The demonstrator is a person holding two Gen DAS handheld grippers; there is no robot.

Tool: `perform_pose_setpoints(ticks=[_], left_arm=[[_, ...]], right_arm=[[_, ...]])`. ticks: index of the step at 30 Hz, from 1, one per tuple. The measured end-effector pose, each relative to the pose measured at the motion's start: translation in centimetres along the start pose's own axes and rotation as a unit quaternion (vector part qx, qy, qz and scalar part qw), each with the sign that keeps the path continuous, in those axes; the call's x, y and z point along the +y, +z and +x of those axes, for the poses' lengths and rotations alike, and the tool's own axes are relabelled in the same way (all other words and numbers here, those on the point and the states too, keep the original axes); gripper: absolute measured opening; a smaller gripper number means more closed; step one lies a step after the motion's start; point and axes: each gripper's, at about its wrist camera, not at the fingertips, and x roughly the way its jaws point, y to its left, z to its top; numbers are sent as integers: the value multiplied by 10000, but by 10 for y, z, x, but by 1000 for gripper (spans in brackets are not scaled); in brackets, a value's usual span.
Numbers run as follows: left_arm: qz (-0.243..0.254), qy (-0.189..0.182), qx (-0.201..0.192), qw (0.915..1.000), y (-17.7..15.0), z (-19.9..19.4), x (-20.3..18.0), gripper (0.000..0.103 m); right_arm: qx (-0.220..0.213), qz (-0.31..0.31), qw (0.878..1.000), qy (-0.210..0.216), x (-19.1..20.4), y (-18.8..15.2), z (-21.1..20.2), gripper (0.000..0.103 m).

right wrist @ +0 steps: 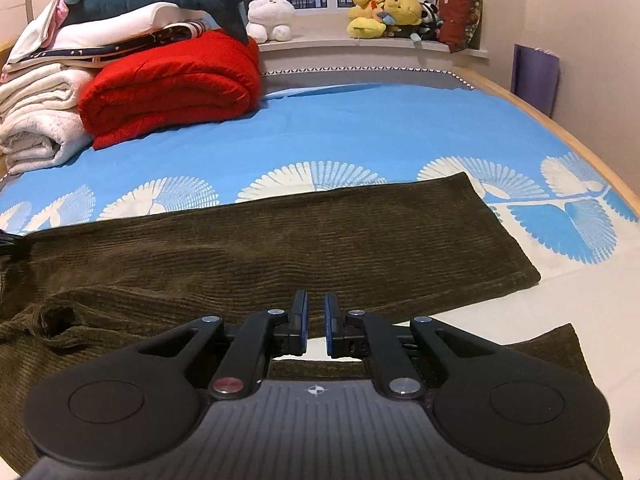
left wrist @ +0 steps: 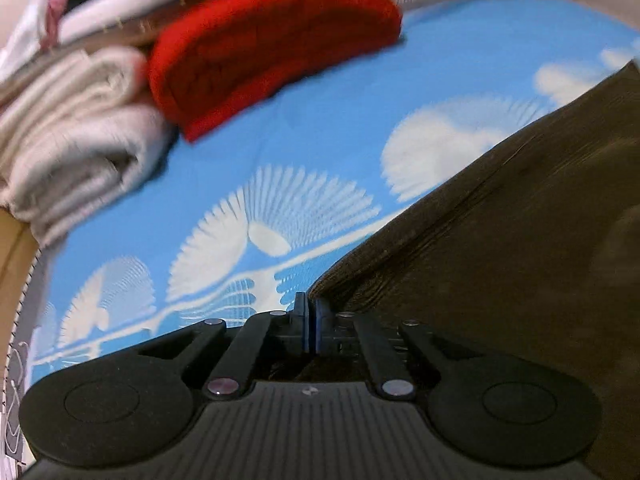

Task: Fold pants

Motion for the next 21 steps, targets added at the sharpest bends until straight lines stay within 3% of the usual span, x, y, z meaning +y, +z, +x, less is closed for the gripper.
perform_pose_setpoints(ticks=[5,7,9,12,14,15,16,18,21], left_arm=[[160,-396,-762,9962,-42,-137,-30,2],[151,-599,-847,9945,-69,-175,-46,2],[129,-814,-674,9943,-104,-192,-65,3],[-312,-1004,155,9943,-142,-180,-78,6],[-809,-1020,264,9911,-143,-185,-63,20],[-1407,-1087,143,9840,-145,-191,-44,50],[-1884,-1158,156,9751,-147,-192,-30,63],[-2899,-1517,571,9432,-160,-180,-3,62],[-3725,-1670,1173,9053,-174,-155,17,62]], right_arm=[[-50,171,9998,-56,-6,-6,-9,8],[-54,320,9994,-82,-12,-13,-13,8],[18,495,9987,-136,-22,-21,-16,8],[51,779,9968,-197,-35,-31,-24,8],[120,927,9953,-251,-42,-38,-26,8],[195,1023,9942,-284,-45,-42,-26,8],[240,1106,9932,-288,-48,-46,-27,8],[281,1270,9912,-250,-52,-52,-28,8],[206,1337,9905,-240,-55,-54,-30,8]])
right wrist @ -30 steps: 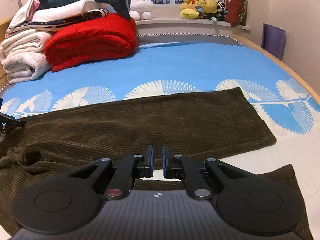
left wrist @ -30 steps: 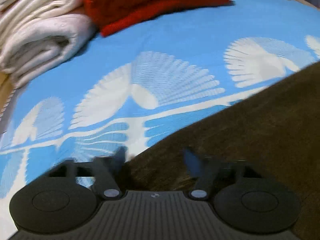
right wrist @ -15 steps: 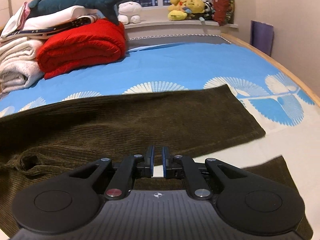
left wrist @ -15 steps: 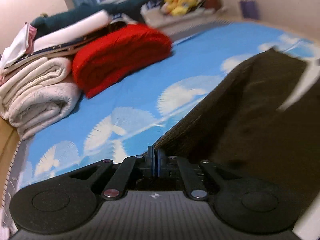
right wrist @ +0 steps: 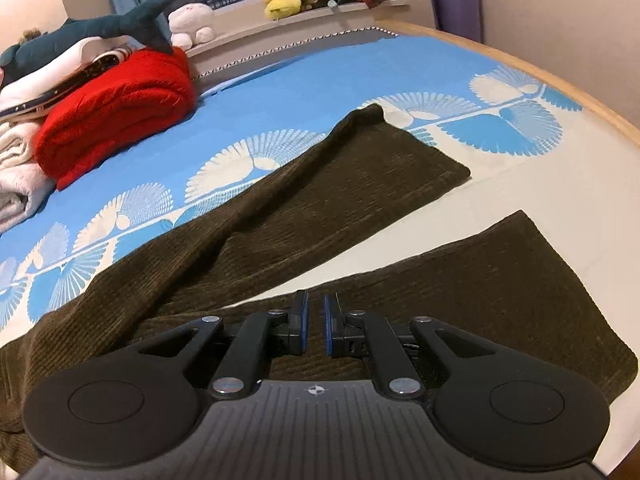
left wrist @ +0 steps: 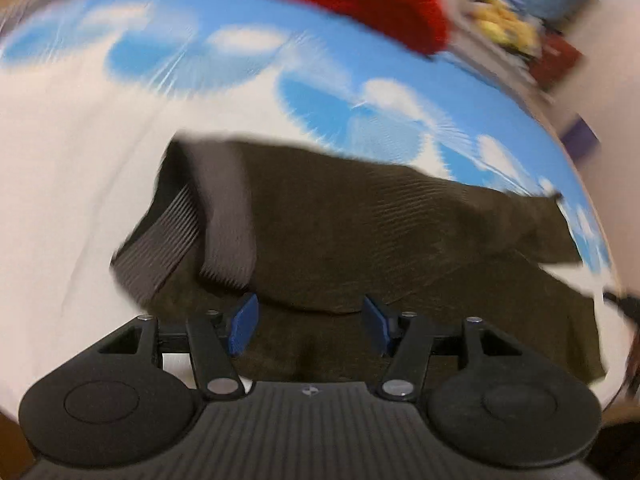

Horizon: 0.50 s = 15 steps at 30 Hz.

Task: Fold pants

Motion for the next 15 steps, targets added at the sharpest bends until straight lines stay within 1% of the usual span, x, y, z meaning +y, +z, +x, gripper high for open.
perform_pose_setpoints(ticks=[2,5,7,9,12,13,15], left_arm=[[-326,-2,208,9993,9,13,11,62],[-826,9,559,9950,18,35,24,63],[-1021,142,586,9929,24,43,31,64],[-1236,301,531,9904,32,49,36,65],[-1551,372,477,9860,40,56,43,65],[-1597,383,481,9852,42,57,44,65],[-1641,436,541,9840,46,62,44,65]], right_arm=[[-62,97,9999,56,-3,2,0,8],[-104,392,9990,212,-4,5,3,8],[-99,537,9979,343,-2,8,9,8],[-83,609,9968,503,3,13,19,8],[-56,639,9957,676,12,23,37,8],[-47,697,9949,727,14,26,43,10],[15,822,9933,817,18,32,63,24]])
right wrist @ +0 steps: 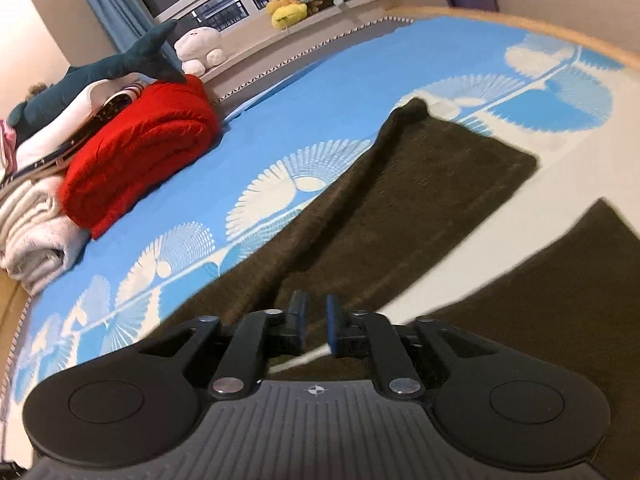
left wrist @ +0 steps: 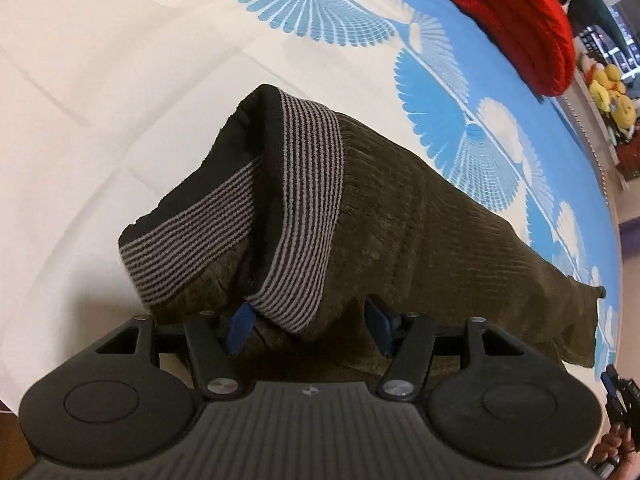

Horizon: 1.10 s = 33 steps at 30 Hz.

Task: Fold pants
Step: 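Hold the waistband with the left tool while the right tool lifts the leg cuff toward it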

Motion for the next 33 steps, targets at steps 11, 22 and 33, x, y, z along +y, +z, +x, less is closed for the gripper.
perform_pose_setpoints(ticks=[11,22,33], left_arm=[[1021,895,-1748,9752,3,-43,-49,24],[790,672,-1284,9863,7,-40,-29,25],[318,196,-1804,9829,-6,-85,8,22]], right_arm=[[183,1077,9938,202,-12,30,111,31],[-118,1729,9839,438,-27,41,150,3],[-1241,986,9874,16,6,13,-71,2]])
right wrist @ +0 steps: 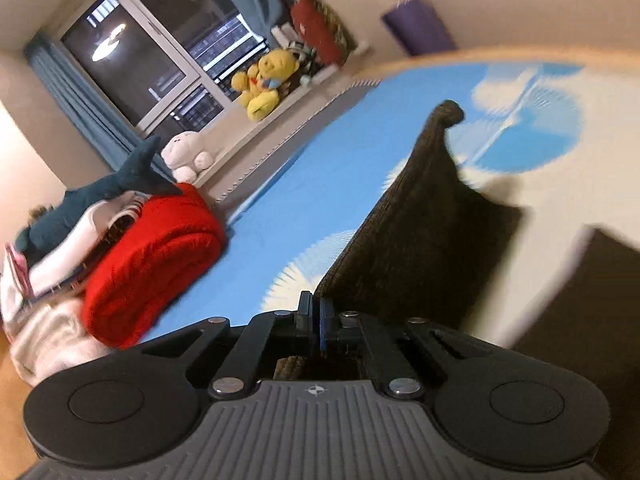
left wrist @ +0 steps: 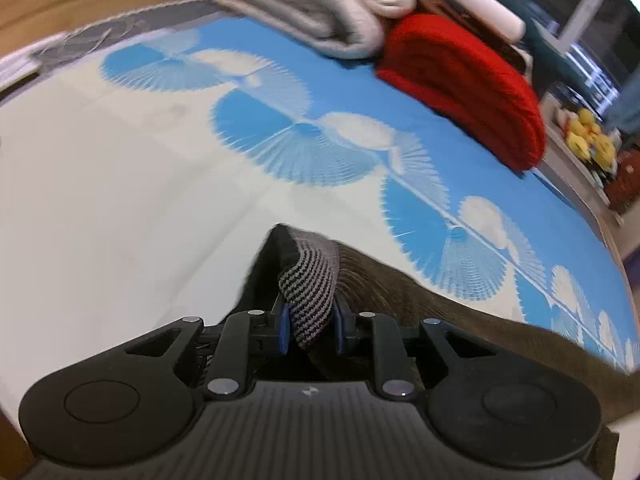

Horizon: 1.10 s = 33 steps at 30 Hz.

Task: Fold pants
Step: 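Hold the waistband with the left tool while the right tool lifts the leg cuff toward it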

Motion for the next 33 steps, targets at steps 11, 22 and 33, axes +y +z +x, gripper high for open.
perform_pose_setpoints(ticks=[11,22,33], left_arm=[[52,521,943,9942,-15,20,23,30],[-7,581,1162,9915,-20,34,13,52],[110,724,1104,9912,-16,44,12,24]], right_arm=[[1716,625,9707,-1564,-142,-57,-68,7],[889,2615,9433,-1843,-265,8,-74,21],[780,2236,9460,-2214,-260,11,-45,10]])
